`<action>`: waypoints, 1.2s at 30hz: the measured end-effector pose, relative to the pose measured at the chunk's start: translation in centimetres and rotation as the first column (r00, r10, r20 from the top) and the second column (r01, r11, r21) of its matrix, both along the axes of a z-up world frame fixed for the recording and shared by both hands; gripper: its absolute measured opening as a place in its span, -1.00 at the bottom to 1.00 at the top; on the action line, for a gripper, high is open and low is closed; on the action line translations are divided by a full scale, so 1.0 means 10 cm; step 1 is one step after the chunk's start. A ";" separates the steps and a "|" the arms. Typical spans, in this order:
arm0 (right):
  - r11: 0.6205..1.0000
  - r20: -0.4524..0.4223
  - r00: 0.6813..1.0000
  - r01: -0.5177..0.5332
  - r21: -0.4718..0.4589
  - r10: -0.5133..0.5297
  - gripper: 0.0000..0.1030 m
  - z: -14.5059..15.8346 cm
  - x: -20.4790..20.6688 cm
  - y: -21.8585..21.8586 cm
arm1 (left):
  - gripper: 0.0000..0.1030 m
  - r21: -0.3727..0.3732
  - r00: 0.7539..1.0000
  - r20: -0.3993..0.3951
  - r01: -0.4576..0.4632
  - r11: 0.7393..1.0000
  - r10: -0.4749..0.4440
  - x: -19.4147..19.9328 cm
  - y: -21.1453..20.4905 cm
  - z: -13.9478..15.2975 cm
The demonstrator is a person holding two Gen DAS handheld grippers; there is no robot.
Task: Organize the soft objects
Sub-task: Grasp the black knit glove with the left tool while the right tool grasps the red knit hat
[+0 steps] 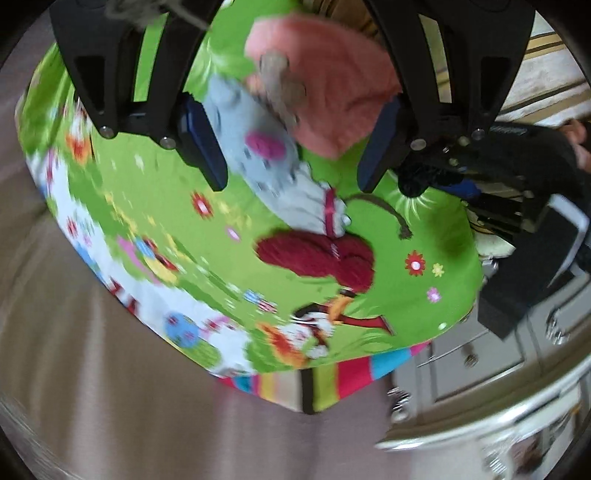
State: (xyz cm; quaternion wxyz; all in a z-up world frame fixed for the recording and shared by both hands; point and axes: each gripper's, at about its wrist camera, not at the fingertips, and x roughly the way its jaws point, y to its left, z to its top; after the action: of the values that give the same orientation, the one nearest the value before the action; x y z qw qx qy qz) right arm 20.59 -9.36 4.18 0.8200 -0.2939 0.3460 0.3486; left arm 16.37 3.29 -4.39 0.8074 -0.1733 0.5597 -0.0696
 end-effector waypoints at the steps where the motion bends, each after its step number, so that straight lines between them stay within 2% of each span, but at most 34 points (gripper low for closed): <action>1: 0.999 0.014 0.999 -0.044 -0.017 0.044 0.47 -0.04 0.02 0.10 | -0.58 -0.006 1.000 0.012 -0.020 1.000 0.020 -0.02 0.04 0.02; 6: 0.979 0.075 0.980 -0.173 -0.112 0.182 0.47 -0.22 0.09 0.49 | -0.59 -0.013 0.991 0.068 -0.111 0.994 0.112 -0.15 0.21 0.13; 11: 0.935 0.120 0.941 -0.290 -0.203 0.318 0.47 -0.40 0.05 0.82 | -0.59 -0.021 0.977 0.090 -0.193 0.981 0.194 -0.23 0.41 0.17; 15: 0.909 0.088 0.925 -0.342 -0.237 0.371 0.47 -0.55 0.11 1.02 | -0.59 -0.034 0.970 0.088 -0.223 0.974 0.225 -0.27 0.51 0.13; 19: 0.901 0.068 0.922 -0.353 -0.253 0.381 0.47 -0.68 0.19 1.14 | -0.59 -0.038 0.971 0.087 -0.221 0.974 0.224 -0.22 0.49 0.12; 20: 0.900 0.055 0.922 -0.360 -0.246 0.384 0.45 -0.70 0.21 1.16 | -0.59 -0.041 0.971 0.088 -0.222 0.974 0.224 -0.22 0.49 0.12; 23: 0.914 0.018 0.932 -0.350 -0.204 0.361 -0.22 -0.74 0.30 1.20 | -0.59 -0.048 0.970 0.087 -0.224 0.973 0.228 -0.22 0.48 0.10; 25: 0.934 -0.016 0.942 -0.335 -0.125 0.336 -0.29 -0.68 0.38 1.17 | -0.59 -0.055 0.969 0.089 -0.226 0.973 0.230 -0.23 0.49 0.10; 29: 0.959 -0.011 0.959 -0.283 -0.026 0.283 -0.33 -0.51 0.45 1.08 | -0.59 -0.056 0.968 0.097 -0.226 0.972 0.231 -0.25 0.49 0.10; 36: 0.979 0.006 0.989 -0.147 0.141 0.148 -0.33 0.10 0.45 0.67 | -0.59 -0.047 0.966 0.137 -0.217 0.975 0.221 -0.32 0.45 0.19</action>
State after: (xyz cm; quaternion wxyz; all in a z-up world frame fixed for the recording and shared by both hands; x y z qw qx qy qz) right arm 25.08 -2.66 5.21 0.8099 -0.2592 0.2993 0.4328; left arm 13.20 7.83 -2.49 0.8448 -0.2414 0.4775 -0.0008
